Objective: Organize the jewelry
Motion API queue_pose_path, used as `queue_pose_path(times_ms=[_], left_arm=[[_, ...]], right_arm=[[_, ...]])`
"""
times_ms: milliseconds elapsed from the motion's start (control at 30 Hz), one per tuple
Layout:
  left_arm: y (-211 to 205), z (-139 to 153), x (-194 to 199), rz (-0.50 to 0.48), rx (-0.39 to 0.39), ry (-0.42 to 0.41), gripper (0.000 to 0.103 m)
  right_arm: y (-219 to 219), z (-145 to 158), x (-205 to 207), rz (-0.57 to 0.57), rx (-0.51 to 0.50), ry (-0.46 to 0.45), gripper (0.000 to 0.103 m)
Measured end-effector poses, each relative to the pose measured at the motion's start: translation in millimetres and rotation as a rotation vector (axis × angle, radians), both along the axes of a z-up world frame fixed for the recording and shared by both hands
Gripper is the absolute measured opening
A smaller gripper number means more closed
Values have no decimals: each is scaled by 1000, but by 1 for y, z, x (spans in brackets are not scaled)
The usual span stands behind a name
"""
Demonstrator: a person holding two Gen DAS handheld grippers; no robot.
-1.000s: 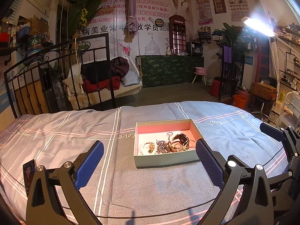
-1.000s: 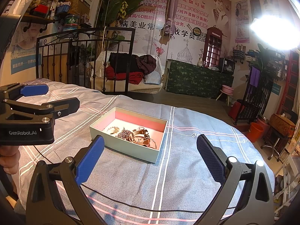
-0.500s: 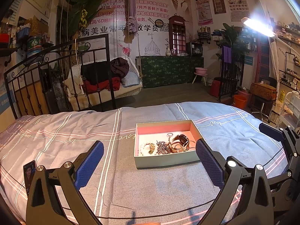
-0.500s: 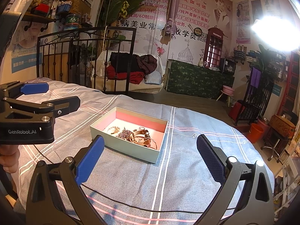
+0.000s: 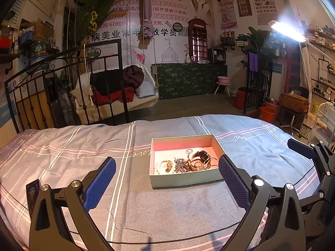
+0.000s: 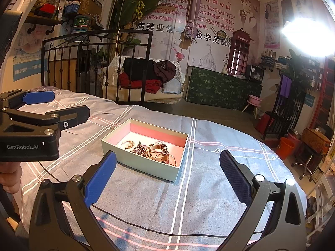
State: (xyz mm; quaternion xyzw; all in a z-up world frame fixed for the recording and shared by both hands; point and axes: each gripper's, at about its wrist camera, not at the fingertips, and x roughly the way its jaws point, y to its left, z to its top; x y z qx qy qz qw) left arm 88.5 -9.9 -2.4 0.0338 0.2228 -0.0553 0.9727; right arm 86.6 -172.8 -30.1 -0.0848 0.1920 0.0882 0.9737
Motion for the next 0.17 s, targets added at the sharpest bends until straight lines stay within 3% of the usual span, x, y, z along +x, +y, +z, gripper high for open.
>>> queue_pose_path(times_ms=[167], left_arm=[[-2,-2,0,-1,13,-1,97]], right_arm=[[0,0,0,-1,0,-1,97]])
